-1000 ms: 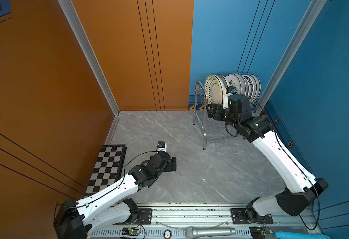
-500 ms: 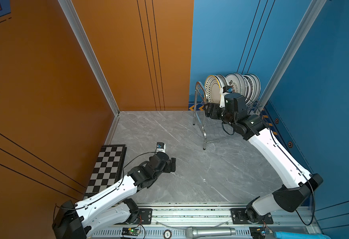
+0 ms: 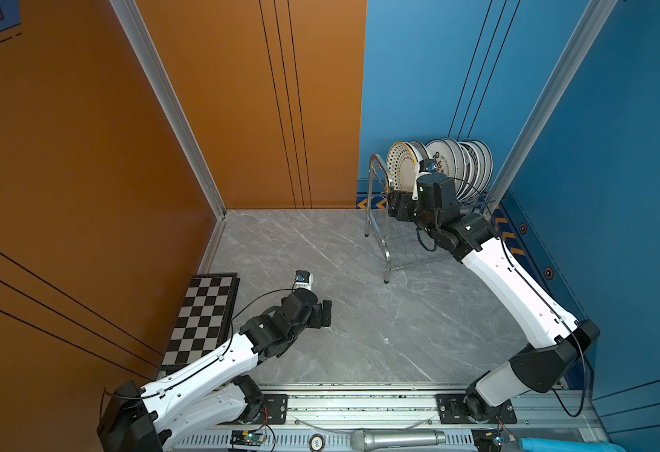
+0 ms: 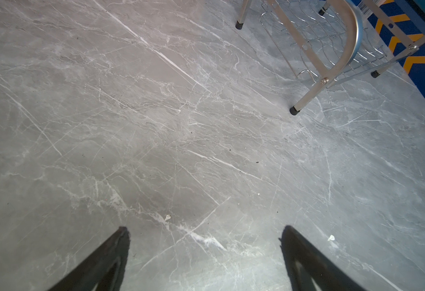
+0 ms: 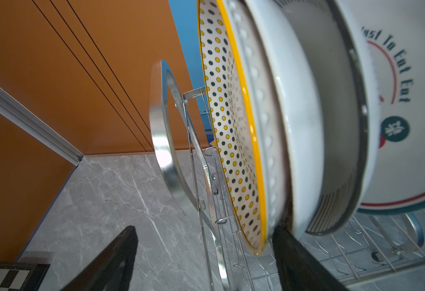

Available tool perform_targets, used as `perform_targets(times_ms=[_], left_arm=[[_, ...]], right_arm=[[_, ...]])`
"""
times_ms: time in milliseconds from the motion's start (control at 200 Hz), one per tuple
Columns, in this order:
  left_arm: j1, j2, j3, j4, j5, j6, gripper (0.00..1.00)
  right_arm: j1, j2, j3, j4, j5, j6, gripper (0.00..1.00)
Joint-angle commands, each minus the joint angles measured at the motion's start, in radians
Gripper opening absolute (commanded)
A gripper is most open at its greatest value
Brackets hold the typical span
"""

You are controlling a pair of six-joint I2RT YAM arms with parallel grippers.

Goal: Unload the plates from the dish rack
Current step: Pick up the plate from the dish rack.

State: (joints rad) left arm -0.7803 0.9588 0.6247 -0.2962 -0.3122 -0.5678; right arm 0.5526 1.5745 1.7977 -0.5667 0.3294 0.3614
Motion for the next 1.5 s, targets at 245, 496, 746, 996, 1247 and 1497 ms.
perform_targets(times_ms=[245,496,746,996,1247,1497], left_arm=[[0.010,-0.012,-0.016,0.025,0.024,0.014,0.95],[0.010,-0.015,-0.024,0.033,0.032,0.019,0.95],[0.010,-0.015,-0.028,0.042,0.035,0.023,0.95],[0.010,-0.015,-0.027,0.044,0.034,0.023,0.95],[0.010,-0.015,-0.026,0.045,0.033,0.024,0.95],[0.013,-0.012,-0.024,0.051,0.033,0.025,0.95]], right_arm=[[0.040,0.078,0.068,0.034,0.240,-0.101,0.78],[0.045,0.102,0.073,0.077,0.286,-0.122,0.69],[0.052,0.129,0.079,0.110,0.342,-0.174,0.59],[0.087,0.164,0.074,0.177,0.448,-0.280,0.52],[0.096,0.190,0.072,0.220,0.517,-0.331,0.46],[0.090,0.194,0.050,0.249,0.538,-0.363,0.38]])
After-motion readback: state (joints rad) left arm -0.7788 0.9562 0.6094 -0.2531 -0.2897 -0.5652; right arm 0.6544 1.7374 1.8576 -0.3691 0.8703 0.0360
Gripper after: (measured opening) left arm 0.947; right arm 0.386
